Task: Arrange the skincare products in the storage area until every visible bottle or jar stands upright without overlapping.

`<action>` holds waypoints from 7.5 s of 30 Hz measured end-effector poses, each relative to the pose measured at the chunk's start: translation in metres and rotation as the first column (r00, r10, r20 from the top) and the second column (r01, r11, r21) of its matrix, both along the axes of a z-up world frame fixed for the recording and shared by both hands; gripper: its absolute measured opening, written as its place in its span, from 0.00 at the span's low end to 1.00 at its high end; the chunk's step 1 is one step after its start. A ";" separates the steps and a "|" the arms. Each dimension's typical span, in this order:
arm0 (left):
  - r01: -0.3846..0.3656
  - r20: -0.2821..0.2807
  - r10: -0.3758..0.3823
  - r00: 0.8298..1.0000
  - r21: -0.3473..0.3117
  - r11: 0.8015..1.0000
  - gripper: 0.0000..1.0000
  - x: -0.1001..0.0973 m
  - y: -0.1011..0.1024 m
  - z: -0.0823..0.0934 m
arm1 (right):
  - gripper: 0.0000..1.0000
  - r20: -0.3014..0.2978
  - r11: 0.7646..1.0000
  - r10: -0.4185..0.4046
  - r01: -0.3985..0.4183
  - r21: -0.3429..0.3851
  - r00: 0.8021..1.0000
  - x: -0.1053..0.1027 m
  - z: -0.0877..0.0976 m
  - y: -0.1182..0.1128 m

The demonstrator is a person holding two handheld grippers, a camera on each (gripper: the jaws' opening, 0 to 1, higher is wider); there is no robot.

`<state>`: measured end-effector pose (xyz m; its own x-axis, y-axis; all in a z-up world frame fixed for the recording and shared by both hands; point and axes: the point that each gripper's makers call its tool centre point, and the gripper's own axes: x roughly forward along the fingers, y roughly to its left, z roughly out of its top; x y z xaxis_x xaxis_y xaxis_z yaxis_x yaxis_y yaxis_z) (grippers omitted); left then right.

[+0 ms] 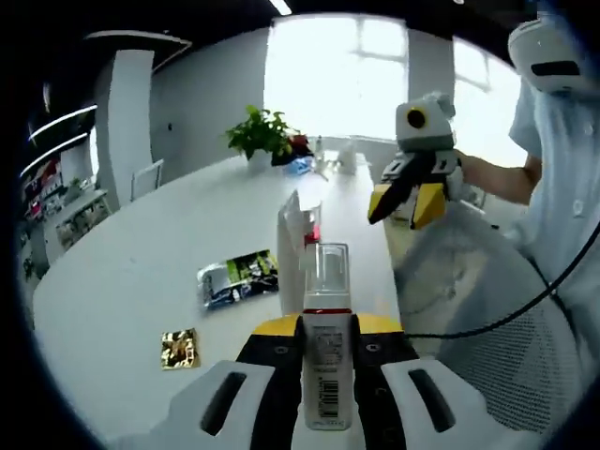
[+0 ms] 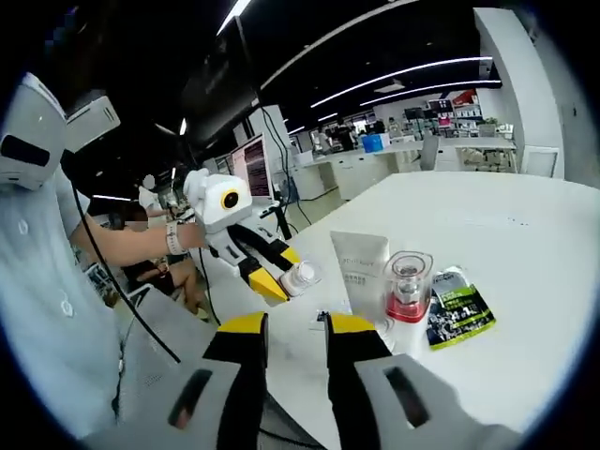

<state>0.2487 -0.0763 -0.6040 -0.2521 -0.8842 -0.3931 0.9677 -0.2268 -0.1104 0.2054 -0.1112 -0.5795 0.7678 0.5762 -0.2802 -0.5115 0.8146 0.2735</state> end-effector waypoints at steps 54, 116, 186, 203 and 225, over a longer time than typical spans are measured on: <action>-0.345 0.483 0.381 0.789 -0.165 0.924 0.17 -0.008 -0.036 0.042 | 0.21 0.118 0.889 -0.335 0.272 0.369 0.935 0.033 0.060 -0.005; -0.394 0.236 0.409 0.881 -0.111 0.912 0.17 -0.002 -0.030 0.029 | 0.25 0.226 0.942 -0.275 0.215 0.259 0.934 0.023 0.064 -0.006; -0.079 0.136 0.067 0.988 0.085 0.993 0.17 -0.030 -0.036 -0.096 | 0.22 0.030 0.945 0.111 -0.096 -0.312 0.993 0.033 -0.061 0.027; -0.082 0.177 0.071 0.982 0.055 0.995 0.19 -0.022 -0.034 -0.094 | 0.28 0.065 0.953 0.093 -0.070 -0.294 0.994 0.031 -0.050 0.024; -0.226 0.098 0.204 0.974 0.363 0.904 0.08 -0.028 -0.011 -0.110 | 0.27 -0.112 0.920 0.066 -0.103 -0.378 0.992 0.000 -0.086 -0.052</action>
